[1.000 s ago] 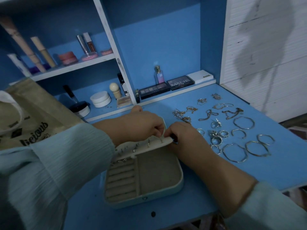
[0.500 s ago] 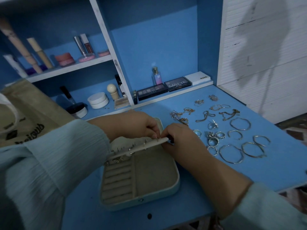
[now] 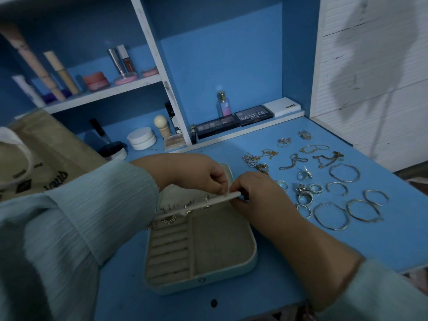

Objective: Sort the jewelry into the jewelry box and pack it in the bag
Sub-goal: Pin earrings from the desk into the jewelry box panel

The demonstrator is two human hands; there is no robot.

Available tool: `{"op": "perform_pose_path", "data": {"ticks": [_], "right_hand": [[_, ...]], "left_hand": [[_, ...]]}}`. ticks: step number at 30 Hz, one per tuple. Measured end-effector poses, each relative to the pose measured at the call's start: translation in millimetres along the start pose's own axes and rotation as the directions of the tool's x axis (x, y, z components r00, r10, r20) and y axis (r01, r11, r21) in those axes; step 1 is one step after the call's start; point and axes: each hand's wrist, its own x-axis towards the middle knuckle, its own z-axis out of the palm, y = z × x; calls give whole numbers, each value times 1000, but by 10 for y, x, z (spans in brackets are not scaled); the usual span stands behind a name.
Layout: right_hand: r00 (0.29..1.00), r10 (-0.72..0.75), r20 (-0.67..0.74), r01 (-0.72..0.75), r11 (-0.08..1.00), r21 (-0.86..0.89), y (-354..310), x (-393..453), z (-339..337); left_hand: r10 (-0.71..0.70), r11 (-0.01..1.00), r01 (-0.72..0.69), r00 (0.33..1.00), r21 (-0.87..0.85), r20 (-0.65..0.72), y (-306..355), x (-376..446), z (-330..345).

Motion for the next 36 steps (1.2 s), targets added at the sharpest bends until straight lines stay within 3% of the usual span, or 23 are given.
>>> {"op": "perform_pose_path", "data": {"ticks": [9,17,21,26,29,31,33,36], "right_hand": [[1000,14,-26,-15,999,-34,-30,3,-23],[997,71,40,-71,997,-2,-89,5,-97],[991,98,93,-101,995,25,-128,12,-155],[980,148,133,-153,988,28,-200,15,-216],[971,188,151,-194,981,28,-244,39,-247],[968,200,153,-200,980,-11,-255,63,-242],[964,228,137,-226,974,-34,-263,79,-234],[951,288,116,-286,958,-35,-277,100,-230]], "left_hand": [[-7,999,6,999,-33,-35,-15,29,13],[-80,993,85,995,-79,59,-153,-269,-67],[-77,974,79,997,-212,19,-211,-585,-70],[-140,927,73,978,-369,-157,-232,-1066,59],[-258,909,107,903,-402,-343,-288,-1244,259],[-388,850,102,786,-517,-482,-329,-1272,442],[-556,704,59,667,-708,-497,-360,-1240,658],[-642,505,-50,646,-862,-413,-383,-1109,901]]}}
